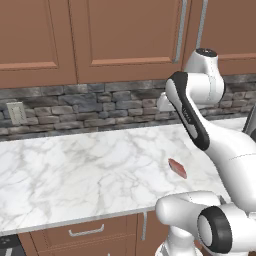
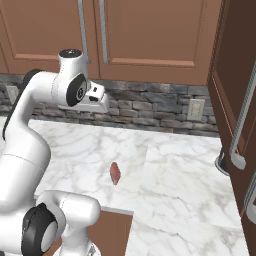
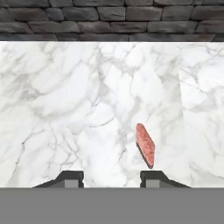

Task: Retrieve the tupperware from the cabinet, then place the raw meat into the tupperware to avoid contamination.

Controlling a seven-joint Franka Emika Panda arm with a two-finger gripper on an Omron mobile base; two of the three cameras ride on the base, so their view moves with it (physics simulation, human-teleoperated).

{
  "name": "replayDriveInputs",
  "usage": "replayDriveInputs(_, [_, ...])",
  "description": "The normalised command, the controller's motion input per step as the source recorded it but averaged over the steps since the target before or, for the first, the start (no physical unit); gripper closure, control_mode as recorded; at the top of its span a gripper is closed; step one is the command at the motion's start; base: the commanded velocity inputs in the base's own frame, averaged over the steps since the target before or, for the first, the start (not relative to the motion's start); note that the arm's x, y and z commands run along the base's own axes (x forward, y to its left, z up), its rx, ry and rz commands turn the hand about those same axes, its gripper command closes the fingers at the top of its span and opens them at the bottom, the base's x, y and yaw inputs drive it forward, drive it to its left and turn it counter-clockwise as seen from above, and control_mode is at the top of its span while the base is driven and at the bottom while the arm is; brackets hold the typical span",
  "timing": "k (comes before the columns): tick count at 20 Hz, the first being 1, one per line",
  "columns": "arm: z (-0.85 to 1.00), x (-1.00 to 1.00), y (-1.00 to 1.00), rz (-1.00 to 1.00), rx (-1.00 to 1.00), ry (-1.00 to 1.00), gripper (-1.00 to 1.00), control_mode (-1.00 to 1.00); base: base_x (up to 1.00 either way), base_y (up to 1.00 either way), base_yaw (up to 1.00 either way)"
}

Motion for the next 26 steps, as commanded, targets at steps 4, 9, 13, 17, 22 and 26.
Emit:
replayDriveInputs(4, [0.04, -0.07, 0.05, 0.0, -0.02, -0.05, -1.0, -1.0, 0.0, 0.0, 0.0])
replayDriveInputs(9, [0.31, -0.06, 0.01, -0.02, -0.06, -0.16, -1.0, -1.0, 0.0, 0.0, 0.0])
replayDriveInputs(13, [0.58, -0.02, 0.0, -0.04, -0.06, -0.21, -1.0, -1.0, 0.0, 0.0, 0.0])
replayDriveInputs(17, [0.71, -0.02, -0.01, -0.06, -0.01, -0.18, -1.0, -1.0, 0.0, 0.0, 0.0])
replayDriveInputs(22, [0.79, -0.09, 0.0, -0.04, 0.0, -0.15, -1.0, -1.0, 0.0, 0.0, 0.0])
replayDriveInputs(26, [0.76, -0.16, 0.0, -0.02, 0.0, -0.2, -1.0, -1.0, 0.0, 0.0, 0.0])
